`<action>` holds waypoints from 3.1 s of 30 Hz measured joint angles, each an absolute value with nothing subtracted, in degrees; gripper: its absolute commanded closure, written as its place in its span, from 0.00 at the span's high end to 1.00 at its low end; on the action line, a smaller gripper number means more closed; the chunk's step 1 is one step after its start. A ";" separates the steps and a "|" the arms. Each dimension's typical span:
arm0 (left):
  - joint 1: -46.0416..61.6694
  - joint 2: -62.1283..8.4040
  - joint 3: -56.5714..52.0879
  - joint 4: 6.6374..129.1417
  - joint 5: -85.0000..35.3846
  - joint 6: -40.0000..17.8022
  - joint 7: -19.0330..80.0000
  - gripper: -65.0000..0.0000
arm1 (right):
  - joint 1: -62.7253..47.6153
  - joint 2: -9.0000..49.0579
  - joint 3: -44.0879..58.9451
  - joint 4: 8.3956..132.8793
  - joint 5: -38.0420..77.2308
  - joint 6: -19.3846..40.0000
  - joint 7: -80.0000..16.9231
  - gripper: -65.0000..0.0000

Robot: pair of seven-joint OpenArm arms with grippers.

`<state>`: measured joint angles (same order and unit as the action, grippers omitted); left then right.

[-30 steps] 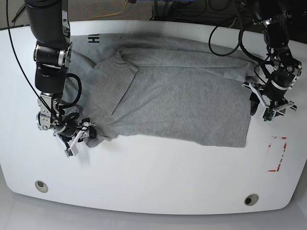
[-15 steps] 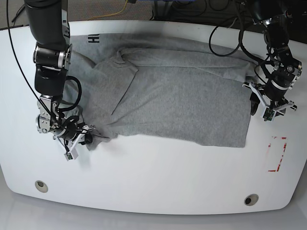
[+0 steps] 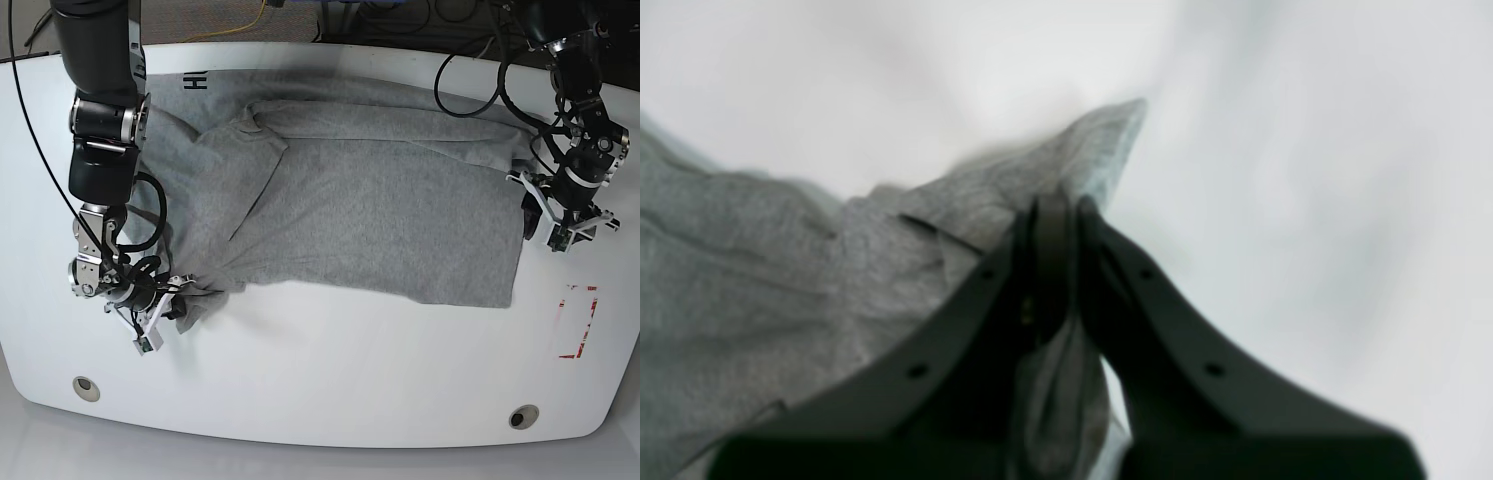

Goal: Layout the t-shirt on the table in an organized manner, then fold the t-shirt properly
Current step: 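Lay the corner down and open the right gripper, then move the right gripper back to the shirt side edge and pinch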

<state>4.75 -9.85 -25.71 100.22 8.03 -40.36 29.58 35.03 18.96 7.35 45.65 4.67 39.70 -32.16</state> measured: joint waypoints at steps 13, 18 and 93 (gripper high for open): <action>4.73 -9.69 -25.43 100.22 8.58 -40.36 29.56 0.41 | 30.26 17.65 7.38 62.92 4.43 39.94 -40.97 0.00; 4.75 -9.74 -25.45 100.22 8.60 -40.36 29.58 0.41 | 30.09 17.12 7.11 62.15 4.67 40.18 -41.01 0.00; 4.58 -9.56 -25.43 100.22 8.58 -40.36 29.58 0.41 | 10.31 20.82 13.30 74.54 4.64 40.10 -38.61 0.43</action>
<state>4.58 -9.56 -25.43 100.22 8.58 -40.36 29.58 10.31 20.82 13.30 74.54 4.64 40.10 -38.61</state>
